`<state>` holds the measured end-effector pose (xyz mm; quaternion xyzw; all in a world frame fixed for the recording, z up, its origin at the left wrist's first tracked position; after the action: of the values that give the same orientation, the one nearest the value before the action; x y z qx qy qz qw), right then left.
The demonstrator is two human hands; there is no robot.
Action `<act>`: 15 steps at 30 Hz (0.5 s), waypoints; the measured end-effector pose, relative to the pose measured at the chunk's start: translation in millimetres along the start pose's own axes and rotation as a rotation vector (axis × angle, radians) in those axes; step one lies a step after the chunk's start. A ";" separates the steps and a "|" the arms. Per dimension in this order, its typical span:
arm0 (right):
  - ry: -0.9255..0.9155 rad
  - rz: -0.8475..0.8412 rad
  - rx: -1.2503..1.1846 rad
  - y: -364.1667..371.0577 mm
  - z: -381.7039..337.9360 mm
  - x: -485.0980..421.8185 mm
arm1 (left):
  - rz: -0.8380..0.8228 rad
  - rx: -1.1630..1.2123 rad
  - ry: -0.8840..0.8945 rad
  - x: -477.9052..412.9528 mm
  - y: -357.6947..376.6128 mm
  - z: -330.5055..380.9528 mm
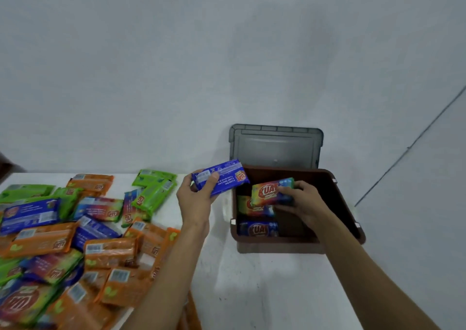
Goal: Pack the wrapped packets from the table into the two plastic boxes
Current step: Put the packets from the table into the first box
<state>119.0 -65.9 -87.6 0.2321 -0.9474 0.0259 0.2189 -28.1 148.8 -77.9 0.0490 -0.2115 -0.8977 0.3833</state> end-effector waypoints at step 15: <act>0.157 -0.007 0.692 0.7 23.1 -69.3 | 0.076 -0.273 -0.003 11.7 29.5 -32.1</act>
<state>164.5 -39.1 -138.1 0.2930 -0.8620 0.3624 0.1995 -8.5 111.3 -93.8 -0.0129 -0.0896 -0.9030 0.4199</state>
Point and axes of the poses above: each hand's wrist, its own x-axis away from the middle knuckle, its own y-axis out of the palm, z = x × y, the point moved 6 cm from there along -x, towards the middle knuckle, and after that the axes turned 9 degrees about -z, right-handed, at the moved point
